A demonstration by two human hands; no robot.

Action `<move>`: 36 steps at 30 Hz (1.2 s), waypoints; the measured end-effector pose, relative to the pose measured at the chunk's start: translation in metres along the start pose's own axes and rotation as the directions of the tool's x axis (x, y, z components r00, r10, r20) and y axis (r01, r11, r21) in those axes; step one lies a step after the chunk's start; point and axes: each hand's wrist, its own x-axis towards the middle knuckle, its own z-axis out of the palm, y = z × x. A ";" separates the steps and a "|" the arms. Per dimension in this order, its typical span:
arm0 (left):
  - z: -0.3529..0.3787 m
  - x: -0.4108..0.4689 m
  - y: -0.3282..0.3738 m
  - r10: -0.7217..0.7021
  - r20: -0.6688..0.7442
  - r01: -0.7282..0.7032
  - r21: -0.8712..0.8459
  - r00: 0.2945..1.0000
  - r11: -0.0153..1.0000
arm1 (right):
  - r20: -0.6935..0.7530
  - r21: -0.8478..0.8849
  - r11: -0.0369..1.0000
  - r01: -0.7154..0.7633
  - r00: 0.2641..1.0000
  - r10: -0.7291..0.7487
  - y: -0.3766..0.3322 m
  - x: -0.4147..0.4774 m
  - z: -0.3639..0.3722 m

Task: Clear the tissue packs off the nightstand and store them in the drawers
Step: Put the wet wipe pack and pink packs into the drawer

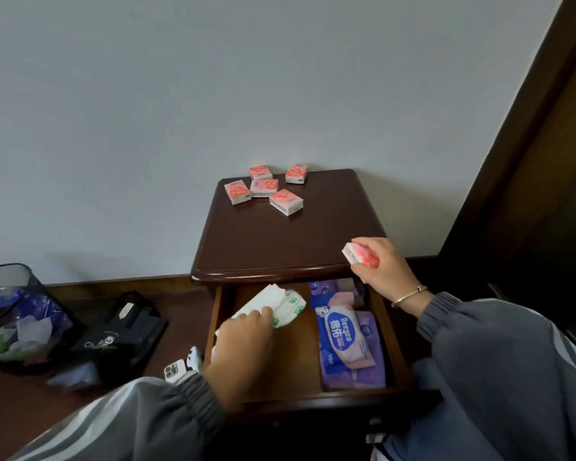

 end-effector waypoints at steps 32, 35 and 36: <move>0.048 0.011 0.040 0.237 0.451 0.123 -0.635 0.861 0.762 | -0.107 0.070 0.997 -0.024 0.994 0.032 0.026 -0.049 0.009; 0.029 0.015 0.020 0.233 0.360 0.007 -0.555 0.903 0.832 | -0.132 0.005 1.000 0.020 0.991 -0.019 0.022 -0.031 0.014; 0.020 0.017 0.013 0.249 0.292 -0.041 -0.570 0.923 0.821 | -0.138 -0.023 0.999 0.032 0.990 -0.035 0.020 -0.022 0.015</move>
